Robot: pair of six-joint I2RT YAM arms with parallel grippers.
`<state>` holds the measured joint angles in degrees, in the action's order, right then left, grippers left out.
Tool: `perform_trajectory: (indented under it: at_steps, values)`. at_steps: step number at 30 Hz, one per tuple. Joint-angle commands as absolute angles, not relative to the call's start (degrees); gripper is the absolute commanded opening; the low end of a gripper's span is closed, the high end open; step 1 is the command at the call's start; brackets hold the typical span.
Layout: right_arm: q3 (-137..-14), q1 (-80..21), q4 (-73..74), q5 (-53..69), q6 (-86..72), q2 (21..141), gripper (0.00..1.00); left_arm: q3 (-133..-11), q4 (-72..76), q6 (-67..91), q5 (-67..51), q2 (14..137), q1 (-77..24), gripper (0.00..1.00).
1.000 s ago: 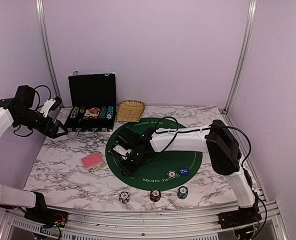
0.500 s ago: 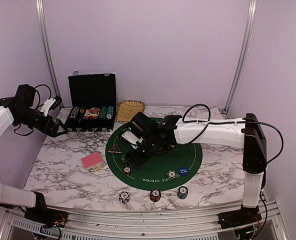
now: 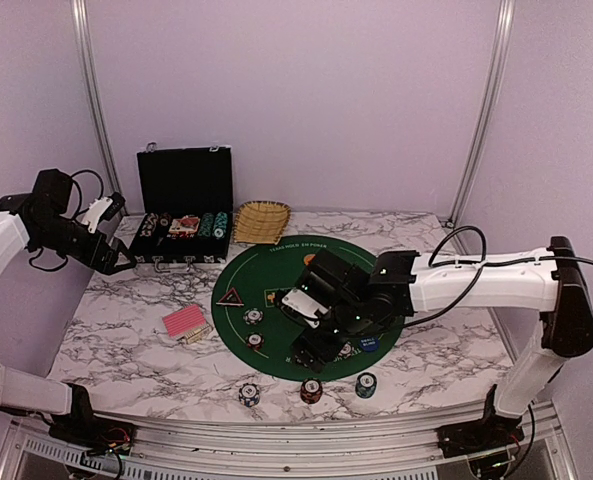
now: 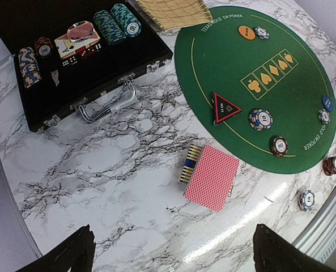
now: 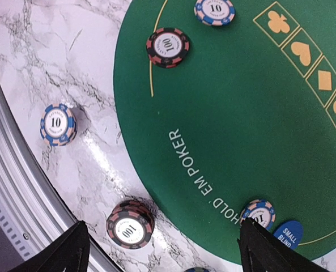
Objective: Distribute texas hold em gaming equipment
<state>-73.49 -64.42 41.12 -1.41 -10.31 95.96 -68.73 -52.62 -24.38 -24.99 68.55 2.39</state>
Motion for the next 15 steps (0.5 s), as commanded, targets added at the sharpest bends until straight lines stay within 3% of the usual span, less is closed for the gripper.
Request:
perform_trajectory:
  at_steps: [1,15]
  values:
    - [-70.0,-65.8,41.5,0.3,-10.5,93.1,0.88,-69.5,-53.9,-23.6,-25.3,68.4,2.2,0.99]
    - [-66.8,-68.8,40.2,4.0,-9.7,96.3,0.87,-69.6,-54.0,-23.7,-25.6,67.7,2.2,0.99]
